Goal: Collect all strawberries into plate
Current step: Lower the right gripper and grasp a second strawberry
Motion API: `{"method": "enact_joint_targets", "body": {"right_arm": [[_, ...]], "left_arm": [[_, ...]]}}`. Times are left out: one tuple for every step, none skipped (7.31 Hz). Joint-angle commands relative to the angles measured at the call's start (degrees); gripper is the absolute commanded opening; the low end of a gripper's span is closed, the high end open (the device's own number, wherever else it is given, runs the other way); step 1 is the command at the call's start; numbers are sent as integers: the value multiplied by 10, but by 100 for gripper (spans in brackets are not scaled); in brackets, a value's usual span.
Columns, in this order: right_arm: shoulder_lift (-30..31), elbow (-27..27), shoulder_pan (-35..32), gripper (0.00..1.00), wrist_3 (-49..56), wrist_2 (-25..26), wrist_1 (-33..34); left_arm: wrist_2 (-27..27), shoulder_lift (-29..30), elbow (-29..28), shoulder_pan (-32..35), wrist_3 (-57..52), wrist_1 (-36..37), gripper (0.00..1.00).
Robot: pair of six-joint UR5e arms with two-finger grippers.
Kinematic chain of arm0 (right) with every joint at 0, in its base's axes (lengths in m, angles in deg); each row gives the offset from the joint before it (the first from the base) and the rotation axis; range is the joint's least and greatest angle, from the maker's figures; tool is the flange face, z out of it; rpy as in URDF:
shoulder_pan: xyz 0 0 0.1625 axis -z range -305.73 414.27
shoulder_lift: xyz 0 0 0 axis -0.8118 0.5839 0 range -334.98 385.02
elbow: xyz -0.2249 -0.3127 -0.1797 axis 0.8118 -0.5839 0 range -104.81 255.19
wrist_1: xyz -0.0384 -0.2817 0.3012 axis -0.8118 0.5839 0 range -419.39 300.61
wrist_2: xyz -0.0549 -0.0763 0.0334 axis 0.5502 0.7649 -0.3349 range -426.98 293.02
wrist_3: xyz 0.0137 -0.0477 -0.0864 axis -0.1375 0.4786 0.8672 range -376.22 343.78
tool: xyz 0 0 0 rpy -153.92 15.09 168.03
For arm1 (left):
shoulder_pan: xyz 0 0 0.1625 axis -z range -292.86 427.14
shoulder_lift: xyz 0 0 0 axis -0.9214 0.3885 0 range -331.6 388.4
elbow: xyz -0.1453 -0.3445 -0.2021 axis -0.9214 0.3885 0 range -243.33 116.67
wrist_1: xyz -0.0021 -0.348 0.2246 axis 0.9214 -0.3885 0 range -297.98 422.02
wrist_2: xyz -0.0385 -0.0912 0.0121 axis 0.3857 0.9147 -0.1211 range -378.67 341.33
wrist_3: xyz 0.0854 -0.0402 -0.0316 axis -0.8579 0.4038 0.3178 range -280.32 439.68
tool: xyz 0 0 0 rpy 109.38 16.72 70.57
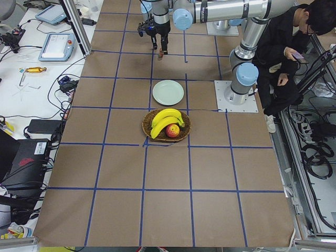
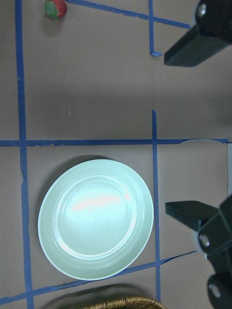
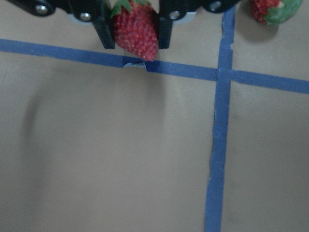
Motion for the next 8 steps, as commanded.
{"method": "enact_joint_targets", "body": {"right_arm": [[35, -21, 0, 0, -5, 3, -17], [52, -29, -2, 0, -10, 0, -24], [54, -37, -11, 0, -33, -1, -25], [54, -38, -38, 0, -51, -7, -23], [50, -40, -64, 0, -82, -9, -23], [51, -40, -89, 0, -95, -10, -22], [48, -40, -106, 0, -112, -21, -21], [43, -40, -117, 0, -113, -33, -20]], "left_arm": [[-1, -3, -4, -6, -1, 1, 100], [-1, -4, -13, -8, -1, 1, 100], [-1, -5, -18, -9, -1, 1, 100], [-1, -7, -21, -9, -1, 2, 100], [-3, -9, -28, -12, -1, 2, 100], [-4, -10, -37, -34, -1, -1, 100], [-3, -12, -39, -54, -1, -2, 100], [-3, -14, -37, -55, -1, -2, 100]]}}
